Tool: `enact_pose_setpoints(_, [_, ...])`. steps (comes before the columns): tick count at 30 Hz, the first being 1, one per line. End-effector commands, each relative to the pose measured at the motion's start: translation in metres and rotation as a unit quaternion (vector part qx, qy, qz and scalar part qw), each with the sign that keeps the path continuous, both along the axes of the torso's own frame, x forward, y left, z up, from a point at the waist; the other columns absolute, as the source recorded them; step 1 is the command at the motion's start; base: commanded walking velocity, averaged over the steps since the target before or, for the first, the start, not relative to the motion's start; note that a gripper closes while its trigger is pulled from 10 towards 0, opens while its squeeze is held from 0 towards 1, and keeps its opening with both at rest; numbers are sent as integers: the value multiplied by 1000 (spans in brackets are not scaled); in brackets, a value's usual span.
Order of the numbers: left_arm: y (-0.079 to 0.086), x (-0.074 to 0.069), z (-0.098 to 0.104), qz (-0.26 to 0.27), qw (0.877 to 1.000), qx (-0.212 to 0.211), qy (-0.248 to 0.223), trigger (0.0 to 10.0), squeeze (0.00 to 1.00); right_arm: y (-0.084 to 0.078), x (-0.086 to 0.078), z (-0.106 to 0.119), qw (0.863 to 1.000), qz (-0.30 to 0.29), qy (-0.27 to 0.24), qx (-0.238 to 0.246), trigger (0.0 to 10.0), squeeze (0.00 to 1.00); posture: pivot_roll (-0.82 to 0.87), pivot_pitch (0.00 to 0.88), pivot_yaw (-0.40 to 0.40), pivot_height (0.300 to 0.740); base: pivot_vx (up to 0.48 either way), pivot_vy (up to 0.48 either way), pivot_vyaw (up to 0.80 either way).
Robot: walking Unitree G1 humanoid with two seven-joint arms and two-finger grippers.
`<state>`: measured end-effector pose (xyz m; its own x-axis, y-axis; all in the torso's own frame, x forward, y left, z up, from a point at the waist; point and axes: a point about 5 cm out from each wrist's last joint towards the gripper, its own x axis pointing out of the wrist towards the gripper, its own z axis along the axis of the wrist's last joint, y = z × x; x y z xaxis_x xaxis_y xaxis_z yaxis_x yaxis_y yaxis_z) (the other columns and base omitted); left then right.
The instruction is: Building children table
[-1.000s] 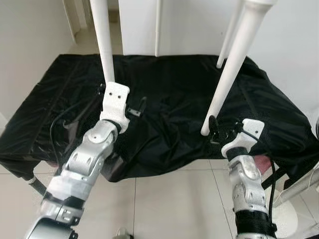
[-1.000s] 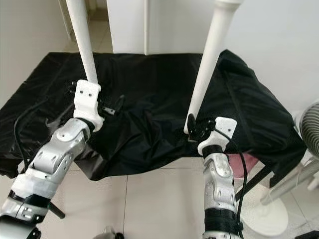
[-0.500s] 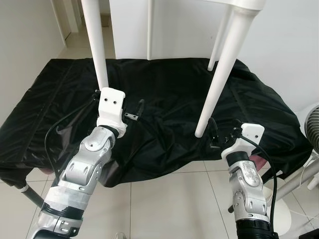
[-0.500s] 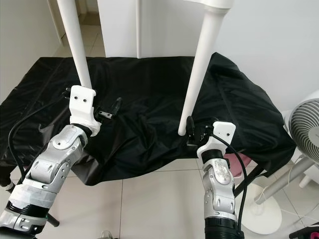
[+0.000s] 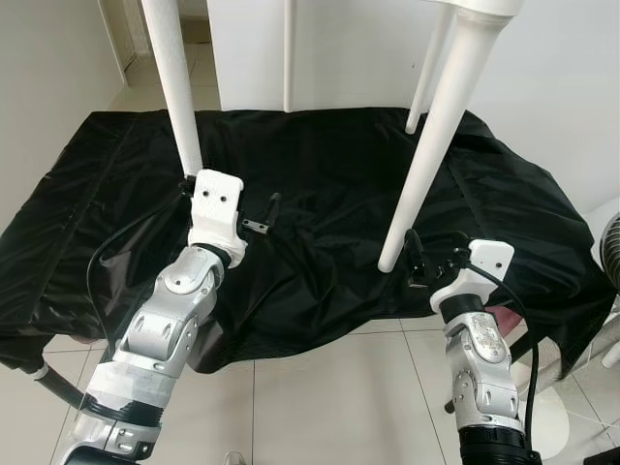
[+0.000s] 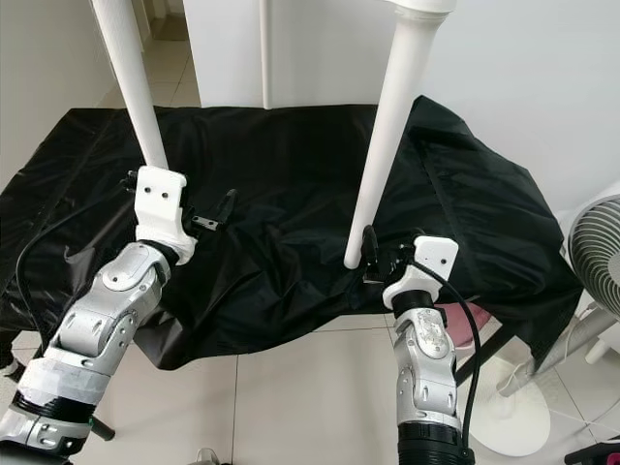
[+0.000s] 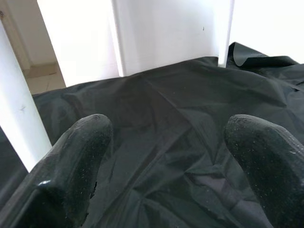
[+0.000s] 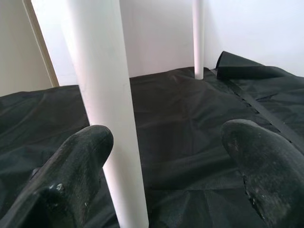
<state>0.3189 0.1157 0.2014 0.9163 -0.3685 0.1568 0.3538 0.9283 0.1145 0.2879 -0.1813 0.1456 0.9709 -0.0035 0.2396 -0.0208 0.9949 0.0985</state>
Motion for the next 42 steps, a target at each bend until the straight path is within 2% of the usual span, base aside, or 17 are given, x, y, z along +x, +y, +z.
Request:
enact_pose_setpoints(1, [1,2,3,19,1000,7,-7,10000,0,-1,0,2,1000,-3,-4,2,10000,0,56,124,-68,740,0,0,0])
enact_pose_setpoints(35, [1,2,3,19,1000,7,-7,10000,0,-1,0,2,1000,-3,-4,2,10000,0,56,124,-68,740,0,0,0])
enact_pose_setpoints(36, [2,1,3,21,1000,-1,-8,10000,0,-1,-1,1,1000,-4,-4,0,10000,0,56,0,0,740,0,0,0])
enact_pose_setpoints(39, [17,-18,-17,23,1000,-6,8,10000,0,-2,-15,-12,1000,-2,18,-23,10000,0,60,0,0,740,0,0,0])
enact_pose_setpoints(42, [19,-20,-19,24,1000,-4,10,10000,0,-3,-16,-13,999,-1,21,-27,10000,0,62,0,0,740,0,0,0])
